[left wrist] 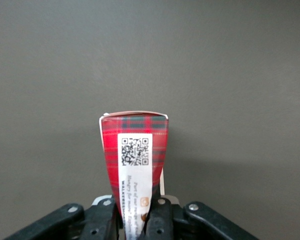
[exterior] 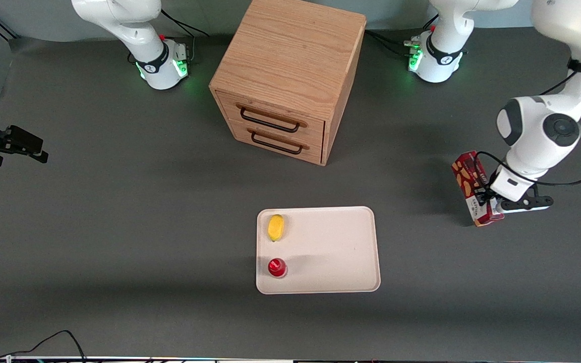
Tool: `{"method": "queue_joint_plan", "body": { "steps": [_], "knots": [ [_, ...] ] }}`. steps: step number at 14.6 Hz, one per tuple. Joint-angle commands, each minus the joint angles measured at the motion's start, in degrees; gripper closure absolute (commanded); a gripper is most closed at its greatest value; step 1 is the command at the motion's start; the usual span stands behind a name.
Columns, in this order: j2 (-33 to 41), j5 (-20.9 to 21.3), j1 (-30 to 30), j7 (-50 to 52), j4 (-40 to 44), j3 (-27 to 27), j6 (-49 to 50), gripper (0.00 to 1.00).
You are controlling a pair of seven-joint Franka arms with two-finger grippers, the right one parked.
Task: Place red cookie box on tray
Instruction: 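Lower the left gripper onto the red cookie box and close on it, then lift the red cookie box upright with the left gripper, then carry the held box over the cream tray beside the red object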
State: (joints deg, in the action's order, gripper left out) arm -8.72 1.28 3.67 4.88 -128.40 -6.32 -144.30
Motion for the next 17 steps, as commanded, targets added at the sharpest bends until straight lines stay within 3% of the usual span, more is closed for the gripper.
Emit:
{"method": "queue_joint_plan", "body": {
  "steps": [1,4,7,10,14,17],
  "knots": [
    [5.20,0.22,0.47,2.85,9.08,0.34,17.58,1.00],
    [5.11,-2.76,0.90,2.86,23.85,0.61,37.28,1.00],
    [4.15,-3.30,1.96,4.00,34.50,1.13,48.12,1.00],
    [-0.40,-3.30,2.57,12.40,43.38,5.42,51.66,1.00],
    [-10.76,-2.25,2.92,31.20,51.47,16.49,50.44,1.00],
    [-20.08,1.26,8.62,40.19,59.99,17.66,47.20,1.00]
  ]
}}
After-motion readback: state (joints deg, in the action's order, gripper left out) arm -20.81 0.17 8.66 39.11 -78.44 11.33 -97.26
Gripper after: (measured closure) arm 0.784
